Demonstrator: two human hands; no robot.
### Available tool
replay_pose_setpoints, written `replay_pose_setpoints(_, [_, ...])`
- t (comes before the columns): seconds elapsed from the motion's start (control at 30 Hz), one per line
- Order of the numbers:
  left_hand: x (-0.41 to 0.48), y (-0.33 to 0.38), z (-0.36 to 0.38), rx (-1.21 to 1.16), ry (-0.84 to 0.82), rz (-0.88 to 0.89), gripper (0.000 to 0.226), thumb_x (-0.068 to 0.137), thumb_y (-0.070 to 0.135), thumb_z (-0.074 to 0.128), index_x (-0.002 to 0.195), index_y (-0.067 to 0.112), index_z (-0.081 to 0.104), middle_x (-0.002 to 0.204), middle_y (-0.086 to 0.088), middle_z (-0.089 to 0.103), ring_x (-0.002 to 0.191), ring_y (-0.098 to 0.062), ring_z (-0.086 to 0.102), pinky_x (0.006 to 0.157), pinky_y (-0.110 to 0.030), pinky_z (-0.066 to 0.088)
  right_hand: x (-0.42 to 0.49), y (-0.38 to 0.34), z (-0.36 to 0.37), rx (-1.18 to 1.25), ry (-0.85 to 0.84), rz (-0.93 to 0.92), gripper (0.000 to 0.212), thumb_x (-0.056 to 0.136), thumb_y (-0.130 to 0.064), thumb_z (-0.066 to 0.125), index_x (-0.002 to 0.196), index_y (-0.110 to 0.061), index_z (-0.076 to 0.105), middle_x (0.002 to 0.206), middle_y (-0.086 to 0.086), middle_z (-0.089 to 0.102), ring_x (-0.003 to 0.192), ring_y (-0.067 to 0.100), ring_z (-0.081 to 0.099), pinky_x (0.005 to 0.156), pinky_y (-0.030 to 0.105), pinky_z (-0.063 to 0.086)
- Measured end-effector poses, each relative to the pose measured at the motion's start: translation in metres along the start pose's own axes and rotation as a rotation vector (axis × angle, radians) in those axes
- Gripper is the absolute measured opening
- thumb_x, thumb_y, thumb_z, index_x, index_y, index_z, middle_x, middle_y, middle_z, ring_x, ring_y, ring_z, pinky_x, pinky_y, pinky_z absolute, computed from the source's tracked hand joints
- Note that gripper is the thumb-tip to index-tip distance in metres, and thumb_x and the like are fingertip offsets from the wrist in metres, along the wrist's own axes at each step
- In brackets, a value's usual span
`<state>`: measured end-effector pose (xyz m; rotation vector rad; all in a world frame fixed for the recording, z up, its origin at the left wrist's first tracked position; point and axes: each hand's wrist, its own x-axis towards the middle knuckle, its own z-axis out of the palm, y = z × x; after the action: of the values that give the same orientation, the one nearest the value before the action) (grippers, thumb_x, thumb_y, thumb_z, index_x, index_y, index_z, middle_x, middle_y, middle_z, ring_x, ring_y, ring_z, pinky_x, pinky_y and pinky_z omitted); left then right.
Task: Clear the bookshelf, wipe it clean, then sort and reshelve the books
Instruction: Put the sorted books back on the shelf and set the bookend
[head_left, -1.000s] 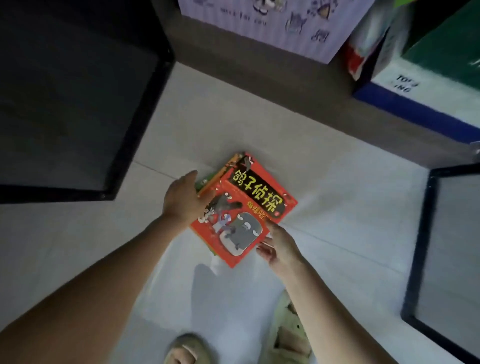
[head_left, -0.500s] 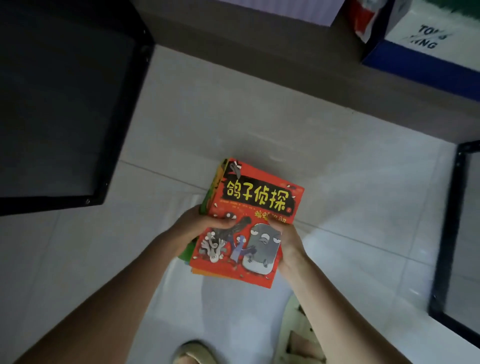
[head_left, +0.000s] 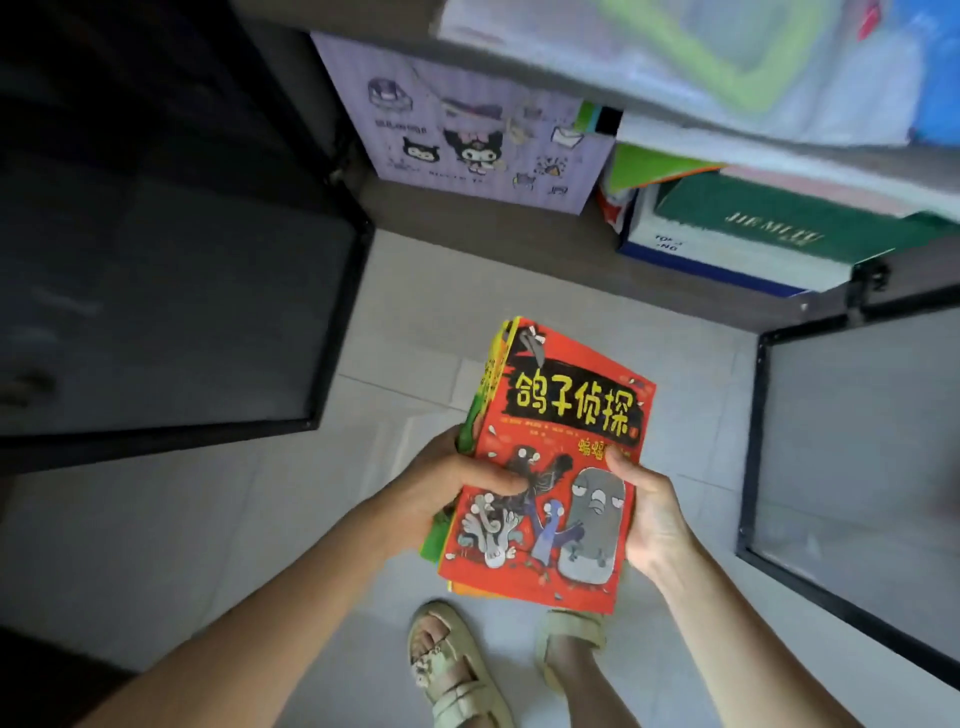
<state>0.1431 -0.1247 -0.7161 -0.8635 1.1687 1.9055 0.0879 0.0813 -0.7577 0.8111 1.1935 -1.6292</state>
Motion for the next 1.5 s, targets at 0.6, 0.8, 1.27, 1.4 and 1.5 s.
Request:
replay_pose_setpoints(0.6, [-0.401, 0.254, 0.169, 0.361, 0.151, 0.644, 0.077, 0.048, -0.004, 0.079, 0.12, 0.008, 0.053, 0.108, -0.009, 0.072, 0.101, -0.027, 0.068, 0.091, -0.05, 0.053, -0.461, -0.235, 0.175, -0.298, -0.163, -0.954, 0.066, 0.04, -0.022, 0.091, 0.098, -0.026, 0.06, 0.09, 0.0, 0.072, 0.089, 0.024, 0.069, 0.087, 0.046, 0.051])
replay_pose_setpoints(0.8, [-0.52, 0.309, 0.225, 0.402, 0.153, 0.922, 0.074, 0.041, -0.003, 0.08, 0.112, 0.002, 0.06, 0.096, -0.007, 0.075, 0.089, -0.02, 0.071, 0.068, -0.028, 0.057, -0.599, -0.268, 0.214, -0.307, -0.188, -1.318, 0.055, 0.05, -0.01, 0.078, 0.097, -0.03, 0.059, 0.081, -0.009, 0.072, 0.078, 0.009, 0.068, 0.068, 0.022, 0.054])
replay_pose_setpoints(1.27, [-0.69, 0.46, 0.389, 0.448, 0.03, 1.497, 0.059, 0.049, 0.014, 0.079, 0.104, 0.025, 0.06, 0.095, 0.004, 0.075, 0.089, -0.013, 0.071, 0.088, -0.041, 0.049, -0.815, -0.406, 0.25, -0.232, -0.309, -1.922, 0.065, 0.025, -0.06, 0.09, 0.084, -0.044, 0.069, 0.089, -0.004, 0.074, 0.085, 0.017, 0.071, 0.069, 0.029, 0.056])
replay_pose_setpoints(1.4, [-0.722, 0.52, 0.429, 0.534, 0.036, 1.677, 0.065, 0.053, 0.016, 0.08, 0.114, 0.019, 0.059, 0.102, 0.003, 0.073, 0.098, -0.016, 0.069, 0.085, -0.031, 0.05, -0.859, -0.467, 0.257, -0.234, -0.316, -2.013, 0.063, 0.029, -0.062, 0.088, 0.086, -0.042, 0.068, 0.095, -0.003, 0.074, 0.09, 0.022, 0.071, 0.077, 0.04, 0.052])
replay_pose_setpoints(1.5, [-0.743, 0.565, 0.456, 0.587, 0.032, 1.747, 0.063, 0.058, 0.015, 0.083, 0.116, 0.016, 0.059, 0.103, 0.001, 0.073, 0.098, -0.018, 0.069, 0.083, -0.033, 0.053, -0.889, -0.513, 0.266, -0.24, -0.349, -2.093, 0.06, 0.033, -0.062, 0.088, 0.085, -0.041, 0.068, 0.094, -0.005, 0.073, 0.089, 0.021, 0.071, 0.071, 0.032, 0.054])
